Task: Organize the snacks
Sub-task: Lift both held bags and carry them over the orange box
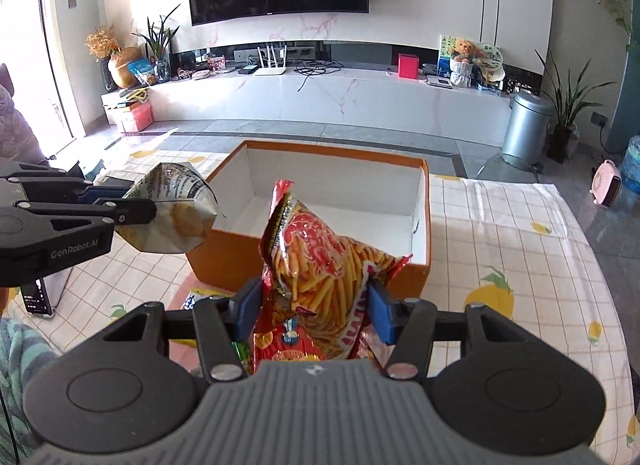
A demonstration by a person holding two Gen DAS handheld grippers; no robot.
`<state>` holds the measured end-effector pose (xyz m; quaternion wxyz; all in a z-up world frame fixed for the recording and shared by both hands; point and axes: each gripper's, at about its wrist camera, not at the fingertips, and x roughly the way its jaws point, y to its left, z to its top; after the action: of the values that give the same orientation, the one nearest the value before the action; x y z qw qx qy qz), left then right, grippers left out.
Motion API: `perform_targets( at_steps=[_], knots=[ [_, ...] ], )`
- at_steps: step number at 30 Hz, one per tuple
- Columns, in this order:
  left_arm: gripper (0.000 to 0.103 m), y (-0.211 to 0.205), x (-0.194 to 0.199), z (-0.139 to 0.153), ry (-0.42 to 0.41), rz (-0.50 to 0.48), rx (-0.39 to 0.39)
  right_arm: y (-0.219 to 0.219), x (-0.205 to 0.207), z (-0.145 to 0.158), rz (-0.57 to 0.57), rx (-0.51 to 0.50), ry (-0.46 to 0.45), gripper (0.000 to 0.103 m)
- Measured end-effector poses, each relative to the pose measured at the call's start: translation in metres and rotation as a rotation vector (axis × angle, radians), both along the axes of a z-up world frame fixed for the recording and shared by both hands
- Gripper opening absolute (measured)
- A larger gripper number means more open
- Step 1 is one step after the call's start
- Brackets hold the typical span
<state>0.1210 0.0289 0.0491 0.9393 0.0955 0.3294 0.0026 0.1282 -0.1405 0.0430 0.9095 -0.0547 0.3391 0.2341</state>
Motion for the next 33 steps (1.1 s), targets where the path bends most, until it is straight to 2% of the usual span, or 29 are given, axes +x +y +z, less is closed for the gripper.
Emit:
perform_targets(
  at_steps=[6, 12, 15, 21, 27, 33],
  knots=[
    [0.015, 0.006, 0.037, 0.003, -0.002, -0.015, 0.024, 0.022, 0.049, 0.008, 0.024, -0.018, -0.012, 0.054],
    [0.015, 0.018, 0.081, -0.005, 0.040, -0.045, 0.011, 0.044, 0.120, -0.002, 0.038, -0.030, 0.046, 0.054],
    [0.015, 0.026, 0.106, -0.018, 0.090, -0.055, -0.004, 0.057, 0.156, -0.017, 0.052, -0.055, 0.099, 0.054],
    [0.015, 0.043, 0.147, -0.057, 0.247, -0.077, -0.037, 0.081, 0.205, -0.061, 0.122, -0.127, 0.255, 0.054],
    [0.015, 0.044, 0.163, -0.086, 0.367, -0.119, -0.012, 0.096, 0.225, -0.100, 0.174, -0.191, 0.391, 0.054],
    [0.015, 0.042, 0.167, -0.096, 0.462, -0.139, 0.032, 0.104, 0.242, -0.122, 0.189, -0.228, 0.499, 0.054]
  ],
)
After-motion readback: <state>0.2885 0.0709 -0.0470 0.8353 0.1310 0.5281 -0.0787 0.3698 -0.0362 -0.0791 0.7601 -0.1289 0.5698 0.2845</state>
